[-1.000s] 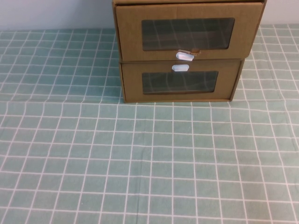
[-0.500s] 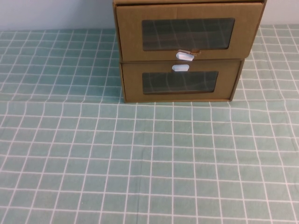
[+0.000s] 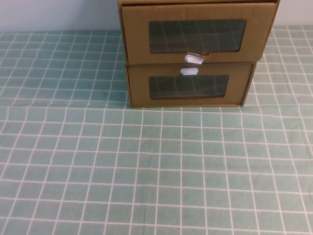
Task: Open the shoe box
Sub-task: 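Pull the top drawer of the cardboard box fully open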
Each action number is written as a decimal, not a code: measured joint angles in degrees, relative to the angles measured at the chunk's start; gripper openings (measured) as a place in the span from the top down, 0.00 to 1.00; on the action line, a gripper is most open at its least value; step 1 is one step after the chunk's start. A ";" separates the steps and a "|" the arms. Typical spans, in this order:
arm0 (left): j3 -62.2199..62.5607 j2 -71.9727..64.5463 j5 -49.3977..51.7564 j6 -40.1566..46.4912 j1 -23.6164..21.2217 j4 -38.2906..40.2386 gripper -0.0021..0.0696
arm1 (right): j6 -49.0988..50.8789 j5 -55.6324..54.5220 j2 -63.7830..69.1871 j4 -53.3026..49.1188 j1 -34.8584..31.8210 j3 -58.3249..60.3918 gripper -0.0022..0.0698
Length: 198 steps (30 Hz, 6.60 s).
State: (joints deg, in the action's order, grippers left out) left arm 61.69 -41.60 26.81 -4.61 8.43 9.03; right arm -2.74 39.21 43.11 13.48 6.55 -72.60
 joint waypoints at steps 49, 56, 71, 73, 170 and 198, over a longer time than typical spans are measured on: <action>74.54 -82.49 28.29 32.53 12.51 28.25 0.98 | -62.12 20.54 36.74 21.50 16.77 0.66 0.99; 75.04 -82.49 29.92 30.67 12.60 26.74 0.98 | -48.00 16.37 37.28 -10.84 16.77 0.44 0.99; 75.04 -82.49 30.18 29.67 12.60 26.74 0.98 | -30.11 4.04 37.46 -44.06 23.74 -9.37 0.99; 75.04 -82.49 30.29 29.57 12.60 26.74 0.98 | -30.02 3.94 37.99 -46.85 26.85 -9.37 0.99; 76.74 -85.44 35.68 31.79 10.78 32.82 0.98 | 45.12 3.54 61.09 -106.88 41.71 0.33 0.87; 76.74 -85.97 35.63 32.71 9.98 35.54 0.98 | 43.77 5.79 74.71 -103.66 37.42 -15.27 0.76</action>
State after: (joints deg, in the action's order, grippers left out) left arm 138.43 -127.57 62.44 28.10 18.41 44.57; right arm 41.03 45.00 117.83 -90.18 43.97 -87.86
